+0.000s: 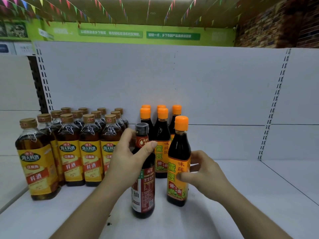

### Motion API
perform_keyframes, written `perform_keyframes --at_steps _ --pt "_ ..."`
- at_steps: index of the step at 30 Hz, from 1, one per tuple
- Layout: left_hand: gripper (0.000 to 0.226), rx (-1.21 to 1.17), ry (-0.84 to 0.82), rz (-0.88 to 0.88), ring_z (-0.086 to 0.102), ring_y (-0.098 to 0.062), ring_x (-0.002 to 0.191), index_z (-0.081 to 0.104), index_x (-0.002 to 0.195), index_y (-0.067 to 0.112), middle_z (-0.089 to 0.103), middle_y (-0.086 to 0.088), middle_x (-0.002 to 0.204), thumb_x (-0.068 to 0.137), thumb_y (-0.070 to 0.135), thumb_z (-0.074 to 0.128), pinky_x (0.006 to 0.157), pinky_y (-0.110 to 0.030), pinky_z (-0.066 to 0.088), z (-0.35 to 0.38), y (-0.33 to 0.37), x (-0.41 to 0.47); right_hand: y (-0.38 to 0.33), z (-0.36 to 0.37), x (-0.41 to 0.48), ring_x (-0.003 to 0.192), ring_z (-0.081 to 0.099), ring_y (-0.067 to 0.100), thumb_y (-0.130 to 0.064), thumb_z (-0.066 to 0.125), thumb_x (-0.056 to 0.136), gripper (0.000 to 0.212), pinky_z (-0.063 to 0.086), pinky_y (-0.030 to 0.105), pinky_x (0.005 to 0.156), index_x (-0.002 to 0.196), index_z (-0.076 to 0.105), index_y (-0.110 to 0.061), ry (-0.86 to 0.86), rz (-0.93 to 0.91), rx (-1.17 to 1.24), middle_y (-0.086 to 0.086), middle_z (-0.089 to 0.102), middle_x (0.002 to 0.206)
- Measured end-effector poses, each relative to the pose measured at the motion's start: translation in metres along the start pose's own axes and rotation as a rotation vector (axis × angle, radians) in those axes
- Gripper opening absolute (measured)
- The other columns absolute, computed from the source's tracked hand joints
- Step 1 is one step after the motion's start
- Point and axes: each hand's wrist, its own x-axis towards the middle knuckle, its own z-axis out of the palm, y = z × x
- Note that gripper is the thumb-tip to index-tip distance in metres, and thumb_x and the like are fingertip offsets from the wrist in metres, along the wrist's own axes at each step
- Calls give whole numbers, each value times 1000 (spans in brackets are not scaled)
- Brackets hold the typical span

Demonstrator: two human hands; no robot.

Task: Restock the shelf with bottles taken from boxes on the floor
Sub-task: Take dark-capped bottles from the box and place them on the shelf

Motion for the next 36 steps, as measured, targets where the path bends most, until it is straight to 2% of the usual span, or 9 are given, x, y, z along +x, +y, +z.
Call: perform_keyframes --at_steps 3,7,11,13,17,22,27,30,36 --pt "23 6 16 -19 67 2 92 56 103 33 70 20 96 89 45 70 70 -20 51 1 -1 -1 6 -5 9 94 70 1 -25 88 72 55 56 23 70 117 58 -31 8 1 16 -16 70 109" --pt "23 -6 16 -29 67 4 90 55 102 28 69 19 93 90 43 68 64 -15 51 3 0 -2 15 -11 27 100 71 4 -24 87 77 57 59 28 76 127 59 -29 -27 -10 25 -16 70 116" --pt "28 -29 8 -44 67 2 91 55 105 26 69 18 93 88 47 66 65 -17 54 4 0 -3 17 -18 39 96 71 1 -23 81 86 49 55 21 70 127 59 -37 -76 -45 26 -19 68 119" --pt "28 -38 7 -49 68 1 92 55 105 27 69 17 94 88 46 66 65 -18 55 5 -1 -3 18 -20 44 98 70 1 -23 78 90 44 55 20 71 127 59 -39 -112 -63 13 -17 67 120" --pt "24 -59 5 -53 69 -1 89 55 103 25 69 14 90 90 42 67 64 -16 55 5 0 -3 25 -20 58 106 69 7 -23 76 92 53 55 24 77 139 54 -32 -109 -65 27 -14 65 126" --pt "24 -71 2 -71 69 -1 91 57 105 27 70 16 93 90 43 67 66 -20 54 5 1 -3 32 -14 72 104 69 5 -21 76 92 55 53 18 73 142 52 -24 -77 -52 74 -13 65 127" --pt "23 -93 -7 -70 69 0 89 57 104 22 70 15 90 91 38 67 64 -16 55 5 2 -3 33 -11 79 102 67 0 -19 74 94 51 52 18 74 141 51 -21 -74 -48 77 -13 65 123" --pt "23 -105 -11 -73 68 1 85 56 103 17 69 17 85 92 34 67 64 -12 53 5 2 -3 34 -9 83 108 69 7 -20 74 94 52 54 23 80 142 54 -20 -65 -48 69 -10 67 127" --pt "24 -124 -18 -79 69 0 85 55 102 14 70 15 85 93 32 67 64 -12 53 5 3 -3 32 -6 89 112 66 12 -22 71 97 48 50 21 74 142 55 -23 -71 -51 52 -9 67 128"
